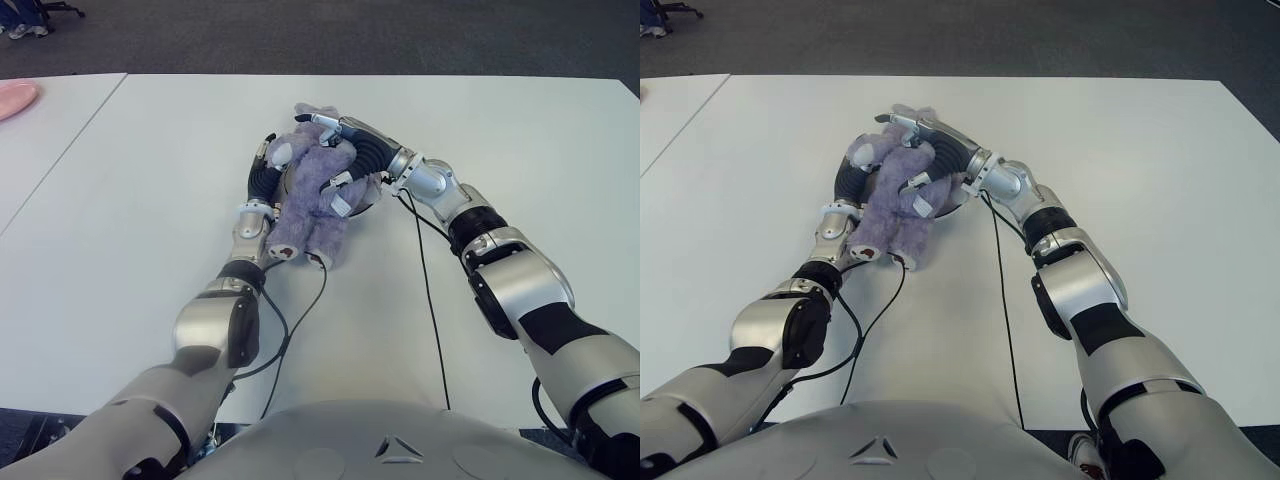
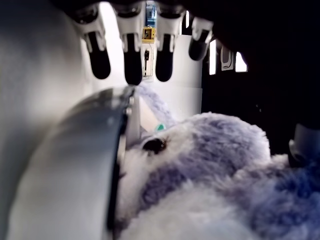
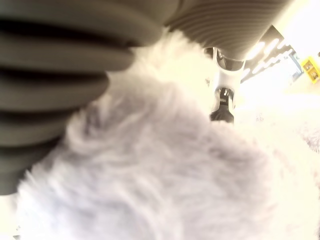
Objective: Put the doll into the plate.
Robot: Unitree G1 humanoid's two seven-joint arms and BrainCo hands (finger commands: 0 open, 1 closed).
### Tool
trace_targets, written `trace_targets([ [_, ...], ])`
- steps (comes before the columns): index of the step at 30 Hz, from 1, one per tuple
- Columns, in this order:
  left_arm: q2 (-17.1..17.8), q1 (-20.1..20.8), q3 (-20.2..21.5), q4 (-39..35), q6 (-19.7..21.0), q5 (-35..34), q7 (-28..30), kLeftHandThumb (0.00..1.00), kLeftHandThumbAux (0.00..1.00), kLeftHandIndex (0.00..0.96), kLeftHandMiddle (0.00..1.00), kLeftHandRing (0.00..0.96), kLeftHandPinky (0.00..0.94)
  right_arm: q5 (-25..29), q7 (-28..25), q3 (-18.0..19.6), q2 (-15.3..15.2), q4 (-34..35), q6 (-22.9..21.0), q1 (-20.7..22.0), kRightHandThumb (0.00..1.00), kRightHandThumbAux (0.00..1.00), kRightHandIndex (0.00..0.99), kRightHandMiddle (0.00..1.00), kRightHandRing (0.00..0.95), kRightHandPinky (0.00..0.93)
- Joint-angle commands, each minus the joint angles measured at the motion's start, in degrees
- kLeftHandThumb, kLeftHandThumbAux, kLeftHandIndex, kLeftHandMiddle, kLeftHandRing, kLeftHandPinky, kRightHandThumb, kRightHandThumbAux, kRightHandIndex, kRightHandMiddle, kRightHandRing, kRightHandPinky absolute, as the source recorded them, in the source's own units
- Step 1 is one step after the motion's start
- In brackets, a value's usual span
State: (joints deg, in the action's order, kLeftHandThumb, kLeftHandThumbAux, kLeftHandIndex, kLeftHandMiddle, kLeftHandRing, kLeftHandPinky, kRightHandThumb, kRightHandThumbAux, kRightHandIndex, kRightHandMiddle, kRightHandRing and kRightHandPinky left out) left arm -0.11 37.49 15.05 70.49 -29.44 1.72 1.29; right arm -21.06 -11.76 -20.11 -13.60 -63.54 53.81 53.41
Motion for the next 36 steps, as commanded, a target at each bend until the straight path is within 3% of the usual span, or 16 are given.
trace_targets([
  [1, -3.53, -10.51, -0.03, 7.03, 5.45, -0.12, -0.46, 0.0, 0.48, 0.055, 0.178, 0.189, 0.191, -0.43, -4.31, -1.25, 0.53, -0.29, -1.53, -2.85, 0.02, 0.585, 0.031, 0.0, 0.0, 0.0],
  [14, -3.55, -10.76, 0.19, 7.04, 4.59, -0.43, 0.66, 0.0, 0.47, 0.043, 0.171, 0.179, 0.173, 0.7, -6.21, -0.68, 0.73, 0.34, -2.45, -2.82, 0.009, 0.562, 0.041, 0.0, 0.0, 0.0],
  [28, -3.11, -10.19, 0.1, 7.35, 7.42, -0.27, 0.28, 0.0, 0.472, 0.074, 0.179, 0.171, 0.135, 1.81, -6.68, 0.43, 1.28, -0.94, -2.91, -1.27, 0.0, 0.532, 0.001, 0.0, 0.0, 0.0],
  [36, -3.06, -10.63, -0.77, 7.38, 7.02, 0.68, -0.71, 0.0, 0.481, 0.099, 0.187, 0.169, 0.121, 10.17, -13.42, 7.13, 0.86, -3.01, -4.96, 5.47, 0.0, 0.488, 0.0, 0.0, 0.0, 0.0],
])
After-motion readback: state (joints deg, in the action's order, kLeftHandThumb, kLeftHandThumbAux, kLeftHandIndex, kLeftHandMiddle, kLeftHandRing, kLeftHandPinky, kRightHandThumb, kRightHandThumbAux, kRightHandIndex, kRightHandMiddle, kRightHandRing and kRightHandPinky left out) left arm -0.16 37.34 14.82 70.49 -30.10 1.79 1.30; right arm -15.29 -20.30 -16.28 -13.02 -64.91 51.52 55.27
